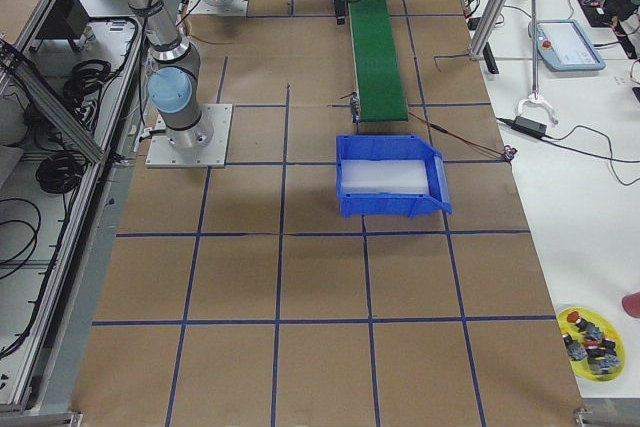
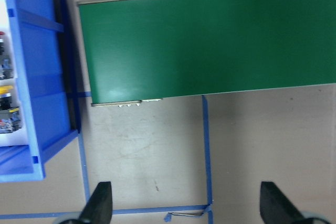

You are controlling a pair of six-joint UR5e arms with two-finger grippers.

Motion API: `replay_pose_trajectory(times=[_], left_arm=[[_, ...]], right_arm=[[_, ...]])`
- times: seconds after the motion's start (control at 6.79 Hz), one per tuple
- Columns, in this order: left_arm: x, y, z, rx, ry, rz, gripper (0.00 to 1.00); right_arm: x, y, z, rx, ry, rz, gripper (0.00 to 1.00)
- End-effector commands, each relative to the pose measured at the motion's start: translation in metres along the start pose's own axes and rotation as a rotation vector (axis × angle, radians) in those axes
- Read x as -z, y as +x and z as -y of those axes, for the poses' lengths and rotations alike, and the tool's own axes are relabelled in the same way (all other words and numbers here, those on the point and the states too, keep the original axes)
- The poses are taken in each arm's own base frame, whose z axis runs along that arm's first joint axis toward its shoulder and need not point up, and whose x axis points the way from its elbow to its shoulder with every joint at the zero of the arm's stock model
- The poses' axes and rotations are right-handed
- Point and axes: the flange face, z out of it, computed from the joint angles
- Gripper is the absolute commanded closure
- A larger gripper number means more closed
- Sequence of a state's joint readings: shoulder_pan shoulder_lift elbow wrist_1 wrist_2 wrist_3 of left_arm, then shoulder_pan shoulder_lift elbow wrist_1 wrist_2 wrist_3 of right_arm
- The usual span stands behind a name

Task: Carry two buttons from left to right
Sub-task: 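Move the left gripper over the bin and lower toward the yellow button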

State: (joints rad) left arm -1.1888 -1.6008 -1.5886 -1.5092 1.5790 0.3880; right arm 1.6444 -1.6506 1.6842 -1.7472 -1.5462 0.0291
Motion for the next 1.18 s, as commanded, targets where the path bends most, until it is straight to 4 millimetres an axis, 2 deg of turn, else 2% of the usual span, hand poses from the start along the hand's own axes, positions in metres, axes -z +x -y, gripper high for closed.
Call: replay_pose_trajectory(times=[0.0, 0.15, 0.29, 0.44, 0.74, 1.03], left_arm=[[-0.018, -0.098, -0.016, 0.022, -0.028, -0.015, 0.00], [-0.026, -0.119, -0.015, 0.009, -0.019, -0.010, 0.00], [-0.046, -0.140, -0.007, 0.032, -0.022, -0.021, 0.00], [-0.061, -0.149, 0.003, 0.037, -0.019, -0.023, 0.00], [-0.090, -0.158, 0.020, 0.034, -0.010, -0.018, 0.00], [-0.126, -0.154, 0.034, 0.018, 0.017, 0.000, 0.00]], right_arm=[[0.000, 0.000, 0.000, 0.000, 0.000, 0.000, 0.00], [0.000, 0.000, 0.000, 0.000, 0.000, 0.000, 0.00], [0.000, 0.000, 0.000, 0.000, -0.002, 0.000, 0.00], [-0.002, 0.000, 0.000, 0.000, -0.003, 0.000, 0.00], [-0.003, 0.000, 0.000, 0.000, -0.006, 0.000, 0.00], [-0.004, 0.000, 0.000, 0.000, -0.008, 0.000, 0.00]])
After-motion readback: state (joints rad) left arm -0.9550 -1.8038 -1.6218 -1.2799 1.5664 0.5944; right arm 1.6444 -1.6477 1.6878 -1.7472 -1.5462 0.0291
